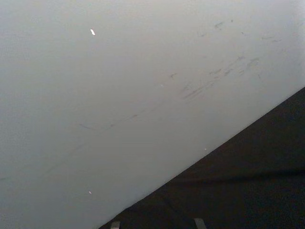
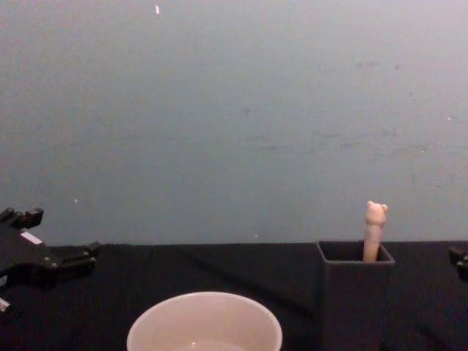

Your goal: Pick up the stirring spoon with one hand, stir inside the cup, then place it back in its original position.

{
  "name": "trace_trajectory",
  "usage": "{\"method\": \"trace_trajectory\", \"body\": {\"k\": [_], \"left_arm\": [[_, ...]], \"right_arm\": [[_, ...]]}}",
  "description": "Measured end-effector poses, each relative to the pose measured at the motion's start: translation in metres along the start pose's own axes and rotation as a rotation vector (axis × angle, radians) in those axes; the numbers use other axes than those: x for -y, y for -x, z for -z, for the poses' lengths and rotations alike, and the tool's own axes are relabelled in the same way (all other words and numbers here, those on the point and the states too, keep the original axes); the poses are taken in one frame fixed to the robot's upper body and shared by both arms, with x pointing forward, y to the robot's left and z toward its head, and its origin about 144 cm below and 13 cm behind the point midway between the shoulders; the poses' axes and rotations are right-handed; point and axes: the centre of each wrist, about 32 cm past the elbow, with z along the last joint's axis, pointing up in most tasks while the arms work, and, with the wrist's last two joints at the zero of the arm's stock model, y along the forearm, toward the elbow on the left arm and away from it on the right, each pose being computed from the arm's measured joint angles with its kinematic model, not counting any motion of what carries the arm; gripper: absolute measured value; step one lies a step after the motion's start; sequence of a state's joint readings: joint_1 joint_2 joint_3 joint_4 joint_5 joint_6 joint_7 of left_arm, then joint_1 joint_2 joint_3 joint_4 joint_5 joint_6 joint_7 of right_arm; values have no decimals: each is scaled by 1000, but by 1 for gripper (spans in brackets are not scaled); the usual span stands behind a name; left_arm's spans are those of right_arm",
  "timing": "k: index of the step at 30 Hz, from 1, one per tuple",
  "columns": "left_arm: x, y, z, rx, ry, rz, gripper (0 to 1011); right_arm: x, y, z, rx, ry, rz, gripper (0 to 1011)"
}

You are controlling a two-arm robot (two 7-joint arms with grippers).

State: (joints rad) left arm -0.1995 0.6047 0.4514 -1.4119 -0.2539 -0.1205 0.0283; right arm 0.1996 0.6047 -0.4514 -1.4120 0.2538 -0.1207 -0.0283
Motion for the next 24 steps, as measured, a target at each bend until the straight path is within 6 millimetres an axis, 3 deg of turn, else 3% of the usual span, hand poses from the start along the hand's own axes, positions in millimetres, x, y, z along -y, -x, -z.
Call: {"method": "trace_trajectory", "body": {"k": [24], "left_arm": [[0, 0, 0, 0, 0, 0, 1002]], "right_arm": [[0, 0, 0, 0, 0, 0, 1002]]}}
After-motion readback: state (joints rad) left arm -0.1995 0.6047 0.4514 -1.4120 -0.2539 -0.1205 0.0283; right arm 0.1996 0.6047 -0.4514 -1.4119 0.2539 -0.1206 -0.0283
